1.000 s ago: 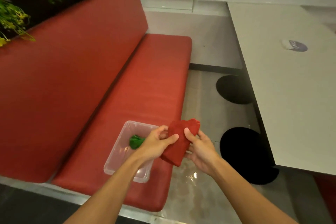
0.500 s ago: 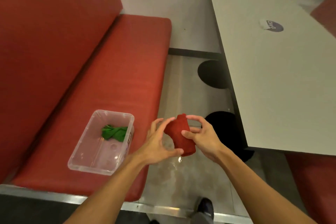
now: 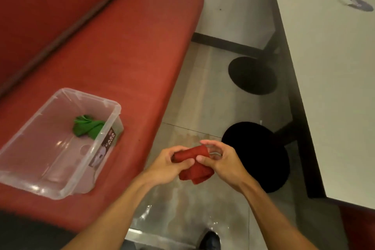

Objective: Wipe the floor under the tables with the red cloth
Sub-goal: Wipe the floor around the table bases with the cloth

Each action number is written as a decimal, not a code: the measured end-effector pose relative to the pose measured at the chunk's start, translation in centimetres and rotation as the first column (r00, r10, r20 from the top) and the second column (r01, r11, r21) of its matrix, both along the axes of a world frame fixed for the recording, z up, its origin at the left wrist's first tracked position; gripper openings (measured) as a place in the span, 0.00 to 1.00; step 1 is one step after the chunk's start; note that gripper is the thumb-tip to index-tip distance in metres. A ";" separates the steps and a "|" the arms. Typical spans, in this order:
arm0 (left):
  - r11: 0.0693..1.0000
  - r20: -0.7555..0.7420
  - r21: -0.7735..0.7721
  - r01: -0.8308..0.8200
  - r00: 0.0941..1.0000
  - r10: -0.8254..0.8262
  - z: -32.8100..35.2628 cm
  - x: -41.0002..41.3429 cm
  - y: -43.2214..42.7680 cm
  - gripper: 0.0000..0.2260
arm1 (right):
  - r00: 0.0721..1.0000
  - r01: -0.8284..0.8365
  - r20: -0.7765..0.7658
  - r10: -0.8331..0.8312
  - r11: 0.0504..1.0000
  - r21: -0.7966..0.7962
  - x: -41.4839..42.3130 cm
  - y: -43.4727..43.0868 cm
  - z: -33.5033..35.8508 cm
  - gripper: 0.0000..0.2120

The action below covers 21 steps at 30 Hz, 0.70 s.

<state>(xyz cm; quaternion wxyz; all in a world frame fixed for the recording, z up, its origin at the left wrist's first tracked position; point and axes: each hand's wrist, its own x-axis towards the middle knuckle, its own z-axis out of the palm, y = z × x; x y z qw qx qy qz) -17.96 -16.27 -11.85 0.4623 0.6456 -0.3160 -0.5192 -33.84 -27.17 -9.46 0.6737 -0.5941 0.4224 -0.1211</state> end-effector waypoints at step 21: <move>0.955 -0.100 -0.063 -0.291 0.954 0.284 -29.4 0.8 -11.1 0.14 | 0.973 0.026 0.203 -0.111 0.925 0.380 4.3 -9.5 -30.1 0.19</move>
